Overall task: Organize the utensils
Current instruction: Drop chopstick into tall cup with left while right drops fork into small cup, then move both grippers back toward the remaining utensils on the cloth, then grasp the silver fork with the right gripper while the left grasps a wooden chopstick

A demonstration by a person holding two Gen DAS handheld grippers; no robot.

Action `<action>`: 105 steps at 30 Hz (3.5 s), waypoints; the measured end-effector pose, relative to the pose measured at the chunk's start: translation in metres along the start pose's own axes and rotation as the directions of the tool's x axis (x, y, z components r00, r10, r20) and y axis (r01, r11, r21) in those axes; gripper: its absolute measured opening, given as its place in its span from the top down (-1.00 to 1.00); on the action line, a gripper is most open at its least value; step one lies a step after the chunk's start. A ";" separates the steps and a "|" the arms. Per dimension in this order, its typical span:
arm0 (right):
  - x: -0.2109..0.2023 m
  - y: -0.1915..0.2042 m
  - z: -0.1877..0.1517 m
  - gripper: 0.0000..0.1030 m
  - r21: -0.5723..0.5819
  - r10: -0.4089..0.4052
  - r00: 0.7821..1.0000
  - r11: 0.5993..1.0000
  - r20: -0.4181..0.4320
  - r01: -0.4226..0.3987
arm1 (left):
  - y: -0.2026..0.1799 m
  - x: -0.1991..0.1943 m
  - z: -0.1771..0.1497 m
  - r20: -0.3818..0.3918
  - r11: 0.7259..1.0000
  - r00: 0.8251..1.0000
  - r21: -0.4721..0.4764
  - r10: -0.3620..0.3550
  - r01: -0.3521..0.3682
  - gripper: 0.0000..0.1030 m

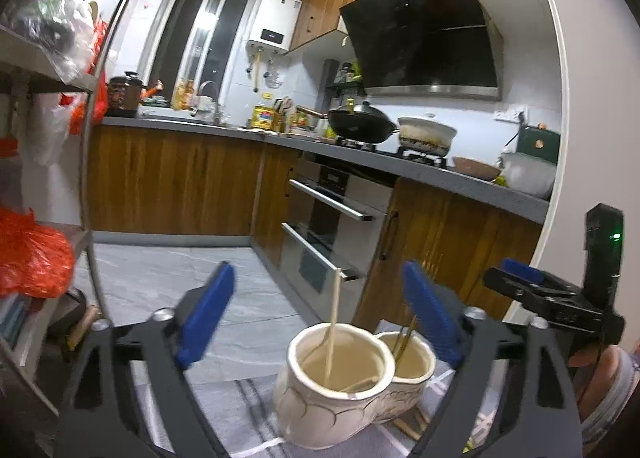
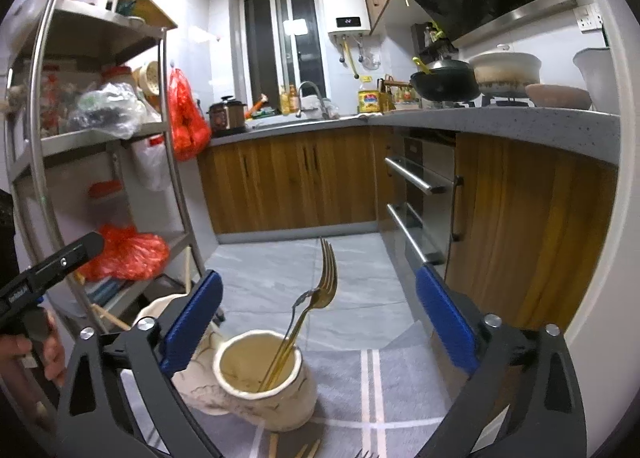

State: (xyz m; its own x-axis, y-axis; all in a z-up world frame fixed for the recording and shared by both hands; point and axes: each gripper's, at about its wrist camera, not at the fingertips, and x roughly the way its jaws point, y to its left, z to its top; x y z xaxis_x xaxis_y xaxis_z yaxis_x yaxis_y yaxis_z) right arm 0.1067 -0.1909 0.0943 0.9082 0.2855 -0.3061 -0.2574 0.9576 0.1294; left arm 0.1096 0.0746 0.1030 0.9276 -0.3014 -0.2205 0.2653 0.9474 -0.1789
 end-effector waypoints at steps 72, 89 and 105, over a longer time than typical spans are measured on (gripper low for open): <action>-0.005 -0.039 -0.128 -0.60 -0.095 -0.084 0.911 0.994 -0.404 0.049 | -0.068 -0.014 -0.134 -0.399 0.986 0.910 0.160 0.111 -0.050 -0.89; 0.045 -0.042 -0.132 0.50 -0.008 0.055 0.833 0.997 -0.550 -0.070 | -0.085 -0.005 -0.144 -0.463 0.988 0.883 0.155 0.076 -0.004 -0.88; 0.008 -0.052 -0.105 0.91 -0.003 0.060 0.906 0.998 -0.420 -0.068 | -0.129 0.014 -0.172 -0.609 0.970 0.792 0.217 0.047 0.110 -0.02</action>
State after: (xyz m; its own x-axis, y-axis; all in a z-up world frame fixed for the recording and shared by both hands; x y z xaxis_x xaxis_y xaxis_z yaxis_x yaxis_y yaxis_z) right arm 0.0927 -0.2347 -0.0140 0.6683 0.3327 -0.6654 -0.3193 0.9361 0.1473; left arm 0.0435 -0.0708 -0.0416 0.5868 -0.2598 -0.7669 0.4164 0.9091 0.0106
